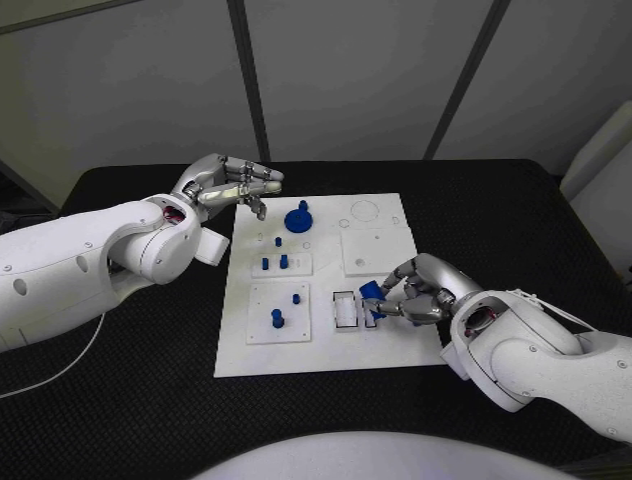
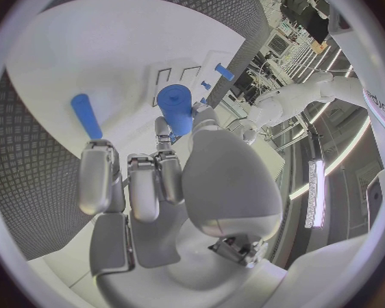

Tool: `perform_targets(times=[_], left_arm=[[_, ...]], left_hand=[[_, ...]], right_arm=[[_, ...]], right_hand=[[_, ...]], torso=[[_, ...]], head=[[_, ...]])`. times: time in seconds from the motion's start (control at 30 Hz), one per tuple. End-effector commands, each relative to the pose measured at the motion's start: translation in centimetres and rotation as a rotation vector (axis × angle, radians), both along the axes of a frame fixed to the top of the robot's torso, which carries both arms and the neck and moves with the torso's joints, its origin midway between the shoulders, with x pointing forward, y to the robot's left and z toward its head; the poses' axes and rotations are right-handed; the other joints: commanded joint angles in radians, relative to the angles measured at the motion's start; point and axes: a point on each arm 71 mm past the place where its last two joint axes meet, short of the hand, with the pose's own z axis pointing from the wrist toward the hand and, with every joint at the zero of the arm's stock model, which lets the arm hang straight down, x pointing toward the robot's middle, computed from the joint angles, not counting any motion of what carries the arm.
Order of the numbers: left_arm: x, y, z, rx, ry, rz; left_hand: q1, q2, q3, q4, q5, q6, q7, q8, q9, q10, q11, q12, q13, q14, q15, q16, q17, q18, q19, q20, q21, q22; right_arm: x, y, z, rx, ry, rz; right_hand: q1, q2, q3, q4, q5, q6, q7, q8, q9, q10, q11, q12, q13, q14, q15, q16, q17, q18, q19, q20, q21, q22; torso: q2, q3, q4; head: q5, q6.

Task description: Assemble the parts on the task board

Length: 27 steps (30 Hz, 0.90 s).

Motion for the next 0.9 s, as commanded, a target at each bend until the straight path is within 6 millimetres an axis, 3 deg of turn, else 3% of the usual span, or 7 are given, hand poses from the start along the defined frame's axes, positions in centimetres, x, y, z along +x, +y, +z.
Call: perform_targets(times=[0.03, 0.33, 0.77, 0.9], left_arm=[[0.0, -0.2, 0.1, -0.007, -0.003, -0.014], [-0.1, -0.3, 0.1, -0.008, -0.003, -0.017], [-0.1, -0.3, 0.1, -0.009, -0.001, -0.021], [-0.1, -0.3, 0.1, -0.009, -0.001, -0.022]], left_hand=[[-0.001, 0.009, 0.002, -0.004, 0.006, -0.001, 0.000, -0.002, 0.000, -0.008, -0.001, 0.002, -0.001, 0.001, 0.006, -0.006, -0.001, 0.006, 0.002, 0.004, -0.004, -0.001], [-0.001, 0.009, 0.002, -0.004, 0.006, -0.001, 0.000, -0.002, 0.000, -0.008, -0.001, 0.002, -0.001, 0.001, 0.006, -0.006, -0.001, 0.006, 0.002, 0.004, -0.004, -0.001], [-0.001, 0.009, 0.002, -0.004, 0.006, -0.001, 0.000, -0.002, 0.000, -0.008, -0.001, 0.002, -0.001, 0.001, 0.006, -0.006, -0.001, 0.006, 0.002, 0.004, -0.004, -0.001], [-0.001, 0.009, 0.002, -0.004, 0.006, -0.001, 0.000, -0.002, 0.000, -0.008, -0.001, 0.002, -0.001, 0.001, 0.006, -0.006, -0.001, 0.006, 0.002, 0.004, -0.004, -0.001]], right_arm=[[0.0, 0.8, -0.1, 0.023, 0.019, 0.031], [0.2, 2.4, -0.9, -0.011, 0.080, 0.089], [0.8, 2.9, -1.5, -0.054, 0.099, 0.092], [0.9, 3.0, -1.5, -0.053, 0.087, 0.085]], right_hand=[[-0.014, 0.009, -0.005, 0.008, -0.003, 0.033, -0.026, 0.005, 0.015, 0.022, -0.006, 0.001, 0.117, 0.094, -0.006, 0.003, 0.208, -0.009, 0.004, -0.006, 0.005, 0.008], [-0.071, 0.022, -0.032, 0.011, -0.037, 0.049, -0.032, 0.010, 0.022, 0.022, -0.011, -0.006, 0.115, 0.094, -0.010, 0.003, 0.208, -0.009, 0.003, -0.010, 0.004, 0.007], [-0.120, 0.031, -0.061, 0.011, -0.071, 0.075, -0.046, 0.027, 0.041, 0.023, -0.022, -0.011, 0.114, 0.094, -0.019, 0.002, 0.207, -0.009, 0.002, -0.017, 0.002, 0.007], [-0.143, 0.032, -0.074, 0.011, -0.134, 0.077, -0.049, 0.033, 0.050, 0.023, -0.025, -0.015, 0.114, 0.094, -0.022, 0.002, 0.206, -0.008, 0.001, -0.021, 0.001, 0.005]], torso=[[0.000, -0.0004, 0.0017], [0.001, -0.0009, 0.0015], [0.001, 0.0001, 0.0006], [0.001, 0.0000, 0.0013]], head=[[0.000, 0.000], [0.005, -0.001], [0.011, -0.005], [0.012, -0.005]])
